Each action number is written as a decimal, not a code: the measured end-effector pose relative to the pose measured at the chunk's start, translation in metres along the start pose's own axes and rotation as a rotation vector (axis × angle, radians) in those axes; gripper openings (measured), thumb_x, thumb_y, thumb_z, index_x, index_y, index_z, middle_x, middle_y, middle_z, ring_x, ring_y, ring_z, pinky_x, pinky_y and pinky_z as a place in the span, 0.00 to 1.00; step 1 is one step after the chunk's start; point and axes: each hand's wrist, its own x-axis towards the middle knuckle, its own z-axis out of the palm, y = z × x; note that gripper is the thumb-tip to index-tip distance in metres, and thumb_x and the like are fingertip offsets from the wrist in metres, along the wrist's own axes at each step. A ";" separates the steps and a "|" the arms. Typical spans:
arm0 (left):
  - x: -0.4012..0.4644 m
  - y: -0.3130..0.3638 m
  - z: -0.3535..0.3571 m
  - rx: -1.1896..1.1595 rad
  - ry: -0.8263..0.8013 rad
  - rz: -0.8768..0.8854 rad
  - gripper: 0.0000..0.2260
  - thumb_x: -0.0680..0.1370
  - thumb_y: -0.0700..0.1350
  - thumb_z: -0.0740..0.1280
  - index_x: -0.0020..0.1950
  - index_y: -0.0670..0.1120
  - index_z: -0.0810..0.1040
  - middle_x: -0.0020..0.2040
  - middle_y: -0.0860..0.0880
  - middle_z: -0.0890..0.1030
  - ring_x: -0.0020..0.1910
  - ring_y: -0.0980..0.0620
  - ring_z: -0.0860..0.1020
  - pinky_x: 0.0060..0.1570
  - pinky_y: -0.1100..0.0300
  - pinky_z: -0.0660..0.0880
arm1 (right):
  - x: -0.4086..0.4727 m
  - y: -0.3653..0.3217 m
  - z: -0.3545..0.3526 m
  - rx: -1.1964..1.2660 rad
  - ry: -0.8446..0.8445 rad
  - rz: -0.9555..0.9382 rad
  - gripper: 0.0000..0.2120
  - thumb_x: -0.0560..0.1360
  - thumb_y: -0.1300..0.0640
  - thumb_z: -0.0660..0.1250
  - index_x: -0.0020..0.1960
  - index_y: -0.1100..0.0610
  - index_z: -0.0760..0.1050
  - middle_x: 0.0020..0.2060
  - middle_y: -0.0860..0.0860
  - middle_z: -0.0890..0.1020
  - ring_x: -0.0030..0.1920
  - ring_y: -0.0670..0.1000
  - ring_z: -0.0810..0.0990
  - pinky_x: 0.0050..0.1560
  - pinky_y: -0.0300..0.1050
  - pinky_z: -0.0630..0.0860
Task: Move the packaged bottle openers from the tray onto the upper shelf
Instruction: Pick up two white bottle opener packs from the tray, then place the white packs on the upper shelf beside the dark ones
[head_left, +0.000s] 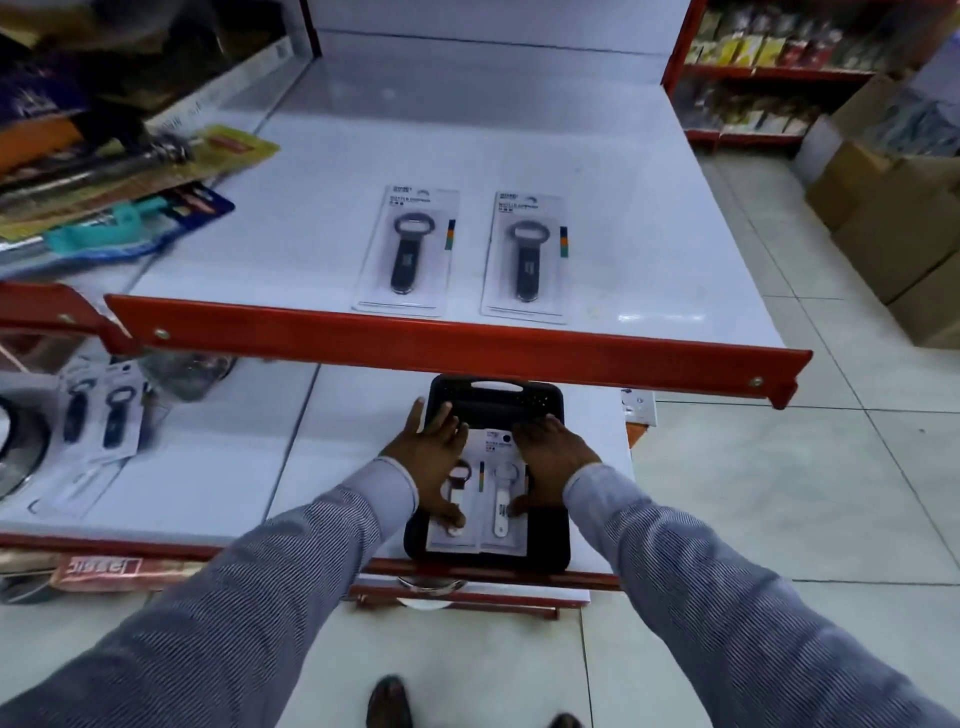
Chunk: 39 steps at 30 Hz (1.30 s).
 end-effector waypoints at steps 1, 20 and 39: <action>0.005 0.000 -0.001 0.022 -0.007 0.005 0.60 0.63 0.75 0.67 0.79 0.39 0.46 0.81 0.38 0.49 0.80 0.38 0.40 0.75 0.31 0.36 | 0.005 -0.001 0.000 -0.031 -0.012 -0.002 0.58 0.60 0.32 0.74 0.76 0.62 0.55 0.75 0.60 0.63 0.75 0.60 0.61 0.78 0.52 0.53; -0.105 0.010 -0.052 -0.844 0.477 -0.022 0.15 0.69 0.32 0.72 0.46 0.51 0.78 0.42 0.50 0.82 0.41 0.53 0.80 0.41 0.62 0.72 | -0.084 -0.017 -0.076 0.684 0.406 -0.055 0.08 0.67 0.63 0.76 0.44 0.53 0.85 0.38 0.45 0.83 0.40 0.44 0.80 0.44 0.39 0.76; -0.167 -0.014 -0.286 -1.313 1.055 0.149 0.13 0.75 0.30 0.69 0.52 0.46 0.76 0.34 0.53 0.87 0.33 0.61 0.82 0.30 0.69 0.77 | -0.175 0.060 -0.293 1.264 1.021 -0.061 0.10 0.74 0.64 0.71 0.55 0.59 0.82 0.38 0.67 0.82 0.41 0.51 0.81 0.37 0.39 0.82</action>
